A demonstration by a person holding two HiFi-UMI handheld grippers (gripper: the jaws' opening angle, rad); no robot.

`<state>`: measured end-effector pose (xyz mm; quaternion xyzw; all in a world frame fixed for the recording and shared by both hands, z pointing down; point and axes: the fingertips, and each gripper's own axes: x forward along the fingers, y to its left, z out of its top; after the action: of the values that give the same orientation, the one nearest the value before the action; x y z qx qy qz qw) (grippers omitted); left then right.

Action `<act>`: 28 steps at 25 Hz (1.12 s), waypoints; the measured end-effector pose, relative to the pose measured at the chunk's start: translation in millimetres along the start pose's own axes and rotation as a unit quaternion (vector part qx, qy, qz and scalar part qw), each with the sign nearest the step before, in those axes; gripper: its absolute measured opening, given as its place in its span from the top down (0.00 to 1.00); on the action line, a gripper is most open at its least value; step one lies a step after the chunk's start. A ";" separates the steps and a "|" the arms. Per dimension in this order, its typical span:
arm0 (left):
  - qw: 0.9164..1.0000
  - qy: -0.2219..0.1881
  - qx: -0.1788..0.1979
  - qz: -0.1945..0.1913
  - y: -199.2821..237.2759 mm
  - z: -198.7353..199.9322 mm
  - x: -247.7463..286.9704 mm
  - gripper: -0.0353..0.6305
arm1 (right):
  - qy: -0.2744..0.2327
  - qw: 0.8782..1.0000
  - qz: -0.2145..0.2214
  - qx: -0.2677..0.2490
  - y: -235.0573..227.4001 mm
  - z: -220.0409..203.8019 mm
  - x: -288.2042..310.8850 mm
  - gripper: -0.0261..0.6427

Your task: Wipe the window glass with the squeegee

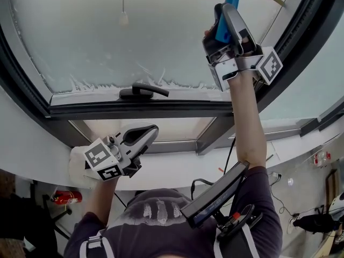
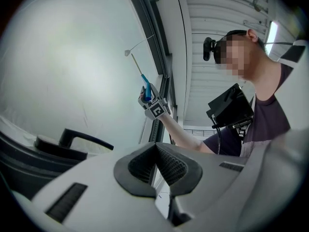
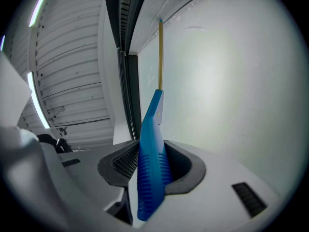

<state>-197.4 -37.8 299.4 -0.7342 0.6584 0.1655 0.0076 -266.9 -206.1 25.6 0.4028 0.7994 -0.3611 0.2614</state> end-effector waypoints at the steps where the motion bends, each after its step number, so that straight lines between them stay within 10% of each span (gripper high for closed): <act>1: 1.000 0.001 -0.003 0.001 -0.4 -2.0 -0.6 0.94 | 0.000 1.000 0.000 0.001 -0.4 -1.6 -1.9 0.75; 28: 0.998 0.022 -0.055 0.026 -4.6 -39.3 -10.1 0.94 | 0.005 0.998 -0.027 0.048 -32.7 -65.0 -79.7 0.75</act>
<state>-184.6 -36.4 338.2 -0.7194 0.6674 0.1855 -0.0514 -259.4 -204.7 133.3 0.3948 0.7933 -0.4036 0.2281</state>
